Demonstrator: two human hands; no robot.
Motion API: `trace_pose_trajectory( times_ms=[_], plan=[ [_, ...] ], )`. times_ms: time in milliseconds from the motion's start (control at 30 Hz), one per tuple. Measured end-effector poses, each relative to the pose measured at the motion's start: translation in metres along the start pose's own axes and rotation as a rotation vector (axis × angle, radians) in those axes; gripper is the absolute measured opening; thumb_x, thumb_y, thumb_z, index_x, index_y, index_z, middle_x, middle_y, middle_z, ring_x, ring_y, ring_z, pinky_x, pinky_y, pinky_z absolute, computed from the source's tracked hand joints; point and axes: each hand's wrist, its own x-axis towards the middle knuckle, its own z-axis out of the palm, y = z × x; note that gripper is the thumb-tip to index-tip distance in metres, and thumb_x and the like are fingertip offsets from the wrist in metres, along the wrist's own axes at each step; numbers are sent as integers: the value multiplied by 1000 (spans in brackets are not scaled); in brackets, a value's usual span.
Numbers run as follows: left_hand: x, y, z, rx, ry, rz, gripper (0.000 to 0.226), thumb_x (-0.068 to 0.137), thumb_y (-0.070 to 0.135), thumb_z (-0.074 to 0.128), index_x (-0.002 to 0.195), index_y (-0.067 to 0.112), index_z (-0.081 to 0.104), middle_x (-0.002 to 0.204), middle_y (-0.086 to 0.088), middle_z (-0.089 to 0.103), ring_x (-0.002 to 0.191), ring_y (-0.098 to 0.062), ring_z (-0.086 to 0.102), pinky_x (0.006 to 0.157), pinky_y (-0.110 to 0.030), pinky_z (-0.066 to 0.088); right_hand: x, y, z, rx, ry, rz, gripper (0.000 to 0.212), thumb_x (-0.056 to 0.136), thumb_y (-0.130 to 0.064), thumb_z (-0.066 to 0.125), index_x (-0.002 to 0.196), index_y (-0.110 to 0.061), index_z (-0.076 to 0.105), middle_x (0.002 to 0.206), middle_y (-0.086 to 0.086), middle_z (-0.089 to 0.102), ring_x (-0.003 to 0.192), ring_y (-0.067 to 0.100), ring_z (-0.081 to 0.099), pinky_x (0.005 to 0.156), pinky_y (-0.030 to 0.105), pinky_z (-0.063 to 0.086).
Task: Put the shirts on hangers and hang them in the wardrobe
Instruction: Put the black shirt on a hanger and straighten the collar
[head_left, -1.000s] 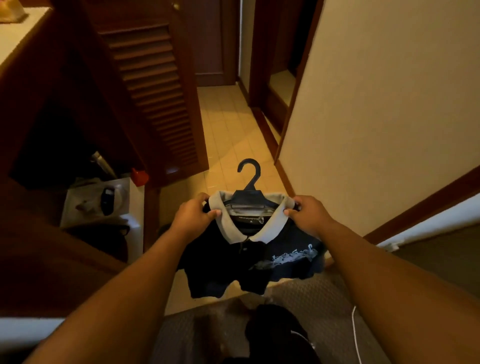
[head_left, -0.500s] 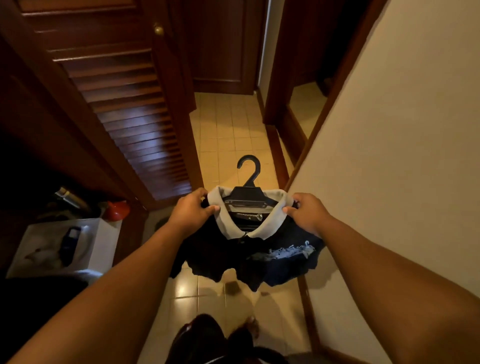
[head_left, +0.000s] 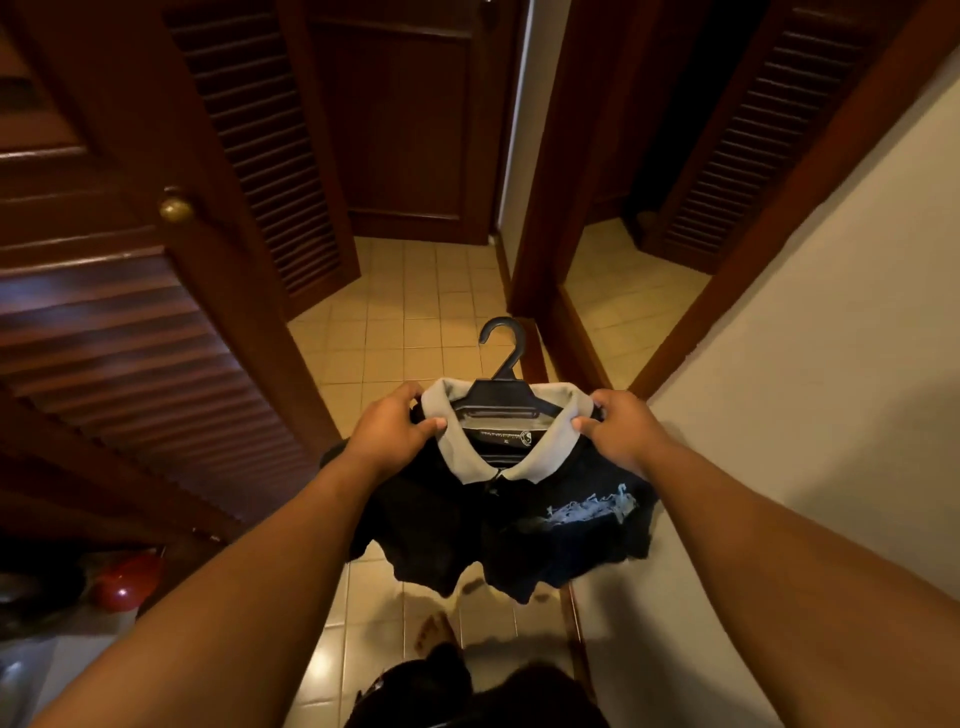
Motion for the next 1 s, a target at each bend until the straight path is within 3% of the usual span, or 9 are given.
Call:
trace_pose_trajectory(
  times_ms=[200,333,433,600,833,1000],
  plan=[
    [111,24,-23,-36,3,-68,32,88,33,66,115,25,52,99,0,63,89,-18,60,78,-37,53,121,-29,-30,-49,-18,0,27,92,-26,63,115,-14,61,106,4,64,99,23,58,79,31,45],
    [185,26,-41,-49,79,-126,36,88,32,66,120,25,52,103,1,62,96,-20,59,86,-40,52,218,-62,-41,-106,-77,-86,26,91,-25,64,110,-8,62,93,3,56,87,19,52,71,27,37],
    [235,30,-62,-34,155,-173,33,88,33,66,117,23,52,96,2,60,90,-19,58,77,-32,47,288,-97,-51,-140,-132,-160,19,90,-24,63,104,-10,62,89,2,55,84,20,50,65,27,36],
    [286,22,-104,-65,273,-273,28,87,34,67,109,23,54,97,0,63,93,-23,60,78,-35,48,376,-171,-56,-246,-262,-294,8,92,-23,62,95,-15,62,88,3,59,85,21,53,69,26,34],
    [335,-11,-172,-76,510,-437,36,89,33,66,121,21,54,114,-3,63,103,-26,58,80,-32,44,476,-298,-22,-334,-420,-503,19,93,-21,61,99,-3,65,93,13,64,85,26,56,69,30,37],
    [358,-43,-218,-78,646,-584,35,88,38,66,116,26,51,114,-3,63,102,-24,59,85,-43,52,522,-378,15,-402,-478,-643,17,93,-23,61,93,-7,62,89,9,62,85,24,54,65,29,34]
  ],
)
